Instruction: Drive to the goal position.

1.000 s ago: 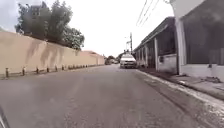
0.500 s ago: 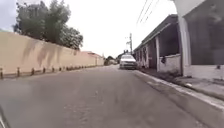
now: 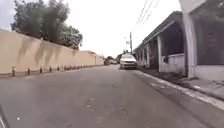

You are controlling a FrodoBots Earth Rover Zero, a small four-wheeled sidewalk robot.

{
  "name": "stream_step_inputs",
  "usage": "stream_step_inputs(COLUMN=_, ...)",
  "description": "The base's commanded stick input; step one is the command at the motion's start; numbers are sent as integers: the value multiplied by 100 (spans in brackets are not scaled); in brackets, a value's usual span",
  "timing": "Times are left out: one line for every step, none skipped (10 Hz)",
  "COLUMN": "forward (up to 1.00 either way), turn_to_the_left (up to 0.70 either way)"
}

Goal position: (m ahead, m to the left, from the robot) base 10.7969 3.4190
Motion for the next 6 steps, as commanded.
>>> stream_step_inputs(forward=70, turn_to_the_left=1)
stream_step_inputs(forward=70, turn_to_the_left=1)
stream_step_inputs(forward=70, turn_to_the_left=1)
stream_step_inputs(forward=70, turn_to_the_left=1)
stream_step_inputs(forward=70, turn_to_the_left=1)
stream_step_inputs(forward=70, turn_to_the_left=1)
